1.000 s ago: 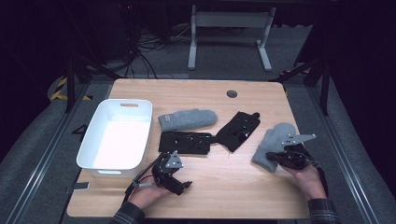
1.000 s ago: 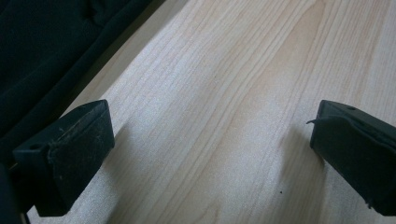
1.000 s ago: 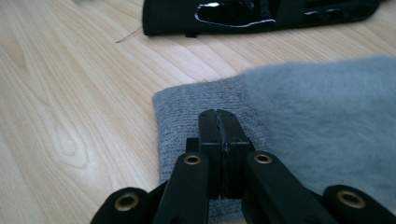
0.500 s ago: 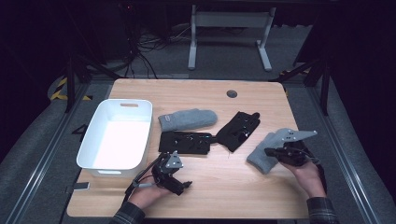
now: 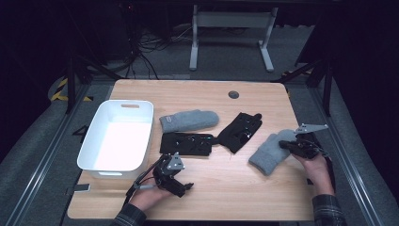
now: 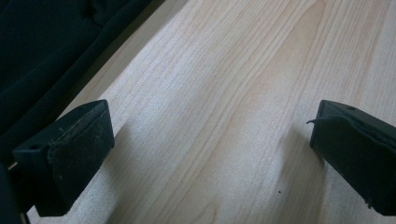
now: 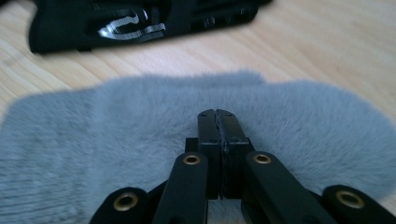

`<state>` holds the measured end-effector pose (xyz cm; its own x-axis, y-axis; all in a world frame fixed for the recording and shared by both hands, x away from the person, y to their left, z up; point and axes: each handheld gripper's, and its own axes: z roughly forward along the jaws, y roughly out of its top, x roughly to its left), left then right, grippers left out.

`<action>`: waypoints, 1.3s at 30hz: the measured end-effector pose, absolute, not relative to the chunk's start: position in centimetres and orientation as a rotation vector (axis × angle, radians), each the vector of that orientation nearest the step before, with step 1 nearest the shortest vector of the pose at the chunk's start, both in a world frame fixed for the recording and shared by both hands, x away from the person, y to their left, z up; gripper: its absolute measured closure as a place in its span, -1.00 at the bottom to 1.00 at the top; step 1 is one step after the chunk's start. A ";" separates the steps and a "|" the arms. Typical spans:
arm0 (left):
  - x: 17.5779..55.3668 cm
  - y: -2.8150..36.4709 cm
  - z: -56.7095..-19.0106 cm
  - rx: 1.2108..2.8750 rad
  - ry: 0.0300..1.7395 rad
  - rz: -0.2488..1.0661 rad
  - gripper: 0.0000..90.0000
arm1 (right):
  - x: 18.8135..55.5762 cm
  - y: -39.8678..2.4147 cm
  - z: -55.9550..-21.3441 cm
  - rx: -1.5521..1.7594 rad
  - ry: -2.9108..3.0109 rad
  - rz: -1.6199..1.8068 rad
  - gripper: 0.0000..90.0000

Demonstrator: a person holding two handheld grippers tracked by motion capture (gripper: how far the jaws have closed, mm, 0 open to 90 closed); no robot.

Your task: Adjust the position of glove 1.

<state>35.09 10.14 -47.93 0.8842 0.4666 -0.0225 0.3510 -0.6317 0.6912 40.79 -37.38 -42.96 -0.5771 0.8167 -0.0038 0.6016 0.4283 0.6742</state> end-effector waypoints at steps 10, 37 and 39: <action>35.1 10.2 -47.9 2.316 0.584 0.204 -1.00 | 40.9 -36.9 -44.1 1.241 2.391 0.877 1.00; 35.1 10.2 -47.9 2.315 0.585 0.205 -1.00 | 36.3 -27.4 -43.7 1.055 2.564 0.813 1.00; 35.1 10.2 -47.9 2.315 0.586 0.204 -1.00 | 35.9 -26.1 -43.7 1.028 2.587 0.818 1.00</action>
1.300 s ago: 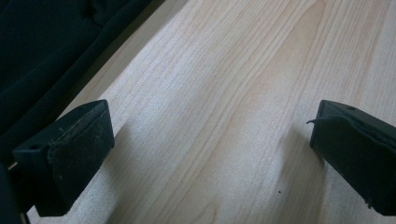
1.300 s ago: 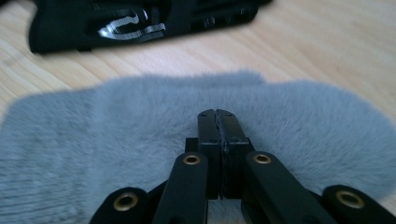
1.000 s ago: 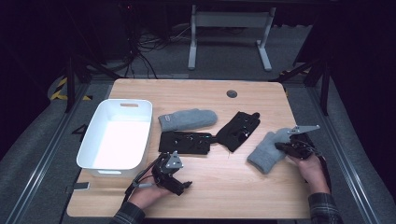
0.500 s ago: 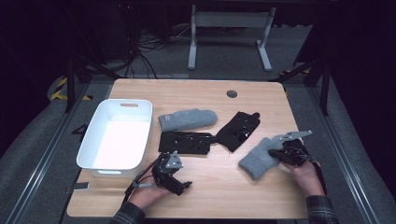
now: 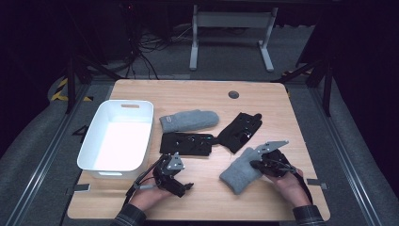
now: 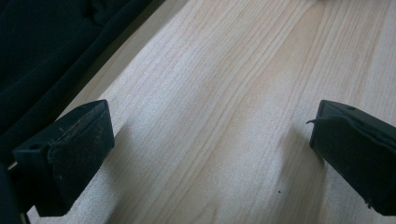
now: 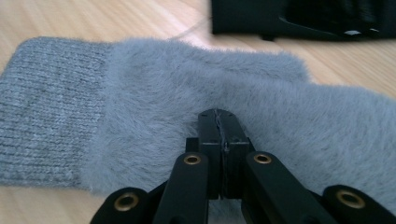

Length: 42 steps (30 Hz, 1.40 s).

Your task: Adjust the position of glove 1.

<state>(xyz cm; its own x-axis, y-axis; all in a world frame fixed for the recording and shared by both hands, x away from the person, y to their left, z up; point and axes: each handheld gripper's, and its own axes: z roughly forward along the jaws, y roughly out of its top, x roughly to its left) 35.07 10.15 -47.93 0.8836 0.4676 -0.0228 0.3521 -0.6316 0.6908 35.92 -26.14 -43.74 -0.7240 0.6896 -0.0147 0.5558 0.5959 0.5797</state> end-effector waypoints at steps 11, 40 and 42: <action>35.0 10.2 -47.9 2.315 0.587 0.206 -0.99 | 35.1 -24.4 -43.0 0.951 2.619 0.888 1.00; 35.0 10.2 -47.9 2.315 0.591 0.206 -0.99 | 37.0 -29.4 -43.5 1.076 2.537 0.835 1.00; 35.0 10.2 -47.9 2.316 0.591 0.207 -0.99 | 36.8 -29.4 -43.5 1.078 2.539 0.845 1.00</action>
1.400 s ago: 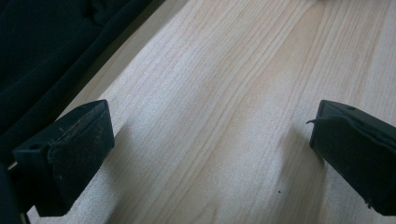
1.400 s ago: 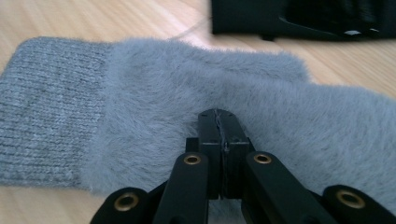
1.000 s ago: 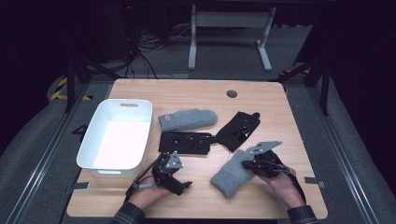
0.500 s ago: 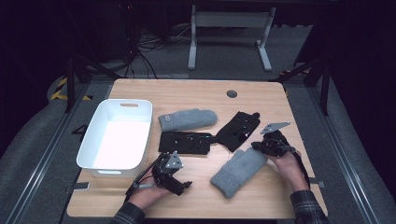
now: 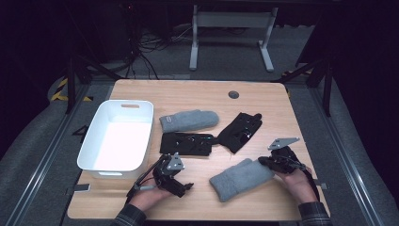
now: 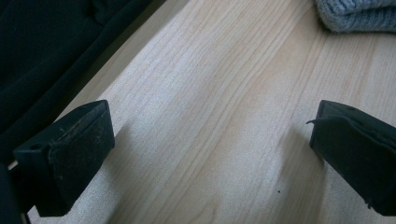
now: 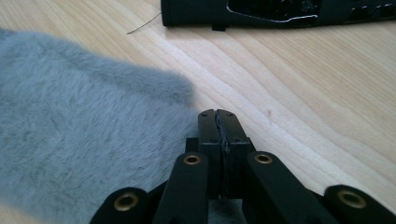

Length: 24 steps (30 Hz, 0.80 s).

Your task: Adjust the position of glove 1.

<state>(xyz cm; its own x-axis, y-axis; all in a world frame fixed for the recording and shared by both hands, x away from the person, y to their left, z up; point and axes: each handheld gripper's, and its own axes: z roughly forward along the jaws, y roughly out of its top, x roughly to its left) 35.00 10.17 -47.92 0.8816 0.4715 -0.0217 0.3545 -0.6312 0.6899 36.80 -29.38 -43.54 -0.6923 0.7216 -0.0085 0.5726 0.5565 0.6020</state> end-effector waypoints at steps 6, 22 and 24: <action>35.0 10.2 -47.9 2.319 0.590 0.204 -0.99 | 36.7 -29.7 -42.8 1.064 2.482 0.902 0.84; 35.0 10.2 -47.9 2.317 0.590 0.207 -0.99 | 39.0 -35.6 -44.5 1.260 2.178 0.934 -0.34; 35.0 10.2 -47.9 2.318 0.590 0.207 -0.99 | 39.3 -35.6 -45.2 1.260 2.151 0.913 -0.46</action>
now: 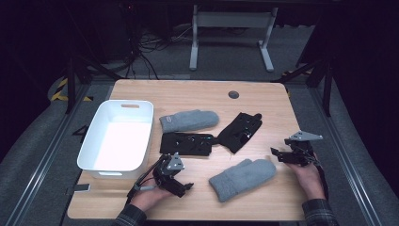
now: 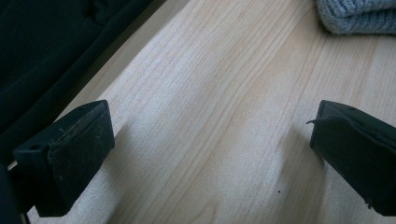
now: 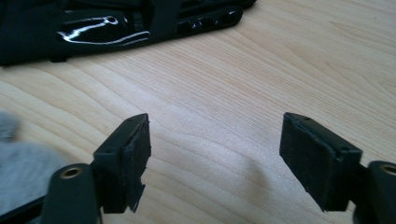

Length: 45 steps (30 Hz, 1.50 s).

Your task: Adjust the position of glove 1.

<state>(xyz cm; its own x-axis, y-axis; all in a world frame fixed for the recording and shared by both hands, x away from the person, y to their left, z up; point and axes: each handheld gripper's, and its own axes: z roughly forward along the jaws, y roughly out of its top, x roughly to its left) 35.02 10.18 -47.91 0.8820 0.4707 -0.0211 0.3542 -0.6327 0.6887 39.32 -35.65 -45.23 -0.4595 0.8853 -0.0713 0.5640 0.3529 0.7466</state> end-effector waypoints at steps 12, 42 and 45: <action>35.0 9.5 -46.8 2.350 0.603 0.189 -0.93 | 40.0 -35.6 -46.7 1.289 2.167 0.945 -0.54; 41.5 7.6 -40.8 2.269 0.679 0.268 -0.51 | 40.0 -35.6 -46.7 1.295 2.162 0.942 -0.56; 42.8 7.3 -40.4 2.293 0.688 0.284 -0.51 | 40.0 -35.6 -46.7 1.295 2.162 0.942 -0.56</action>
<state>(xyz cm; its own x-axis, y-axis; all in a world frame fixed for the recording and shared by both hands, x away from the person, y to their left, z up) 42.79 7.31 -40.37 0.8335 0.5525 0.0049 0.3952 -0.6024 0.6935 39.96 -35.62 -46.69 -0.4596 0.8876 -0.0303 0.5824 0.3270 0.7442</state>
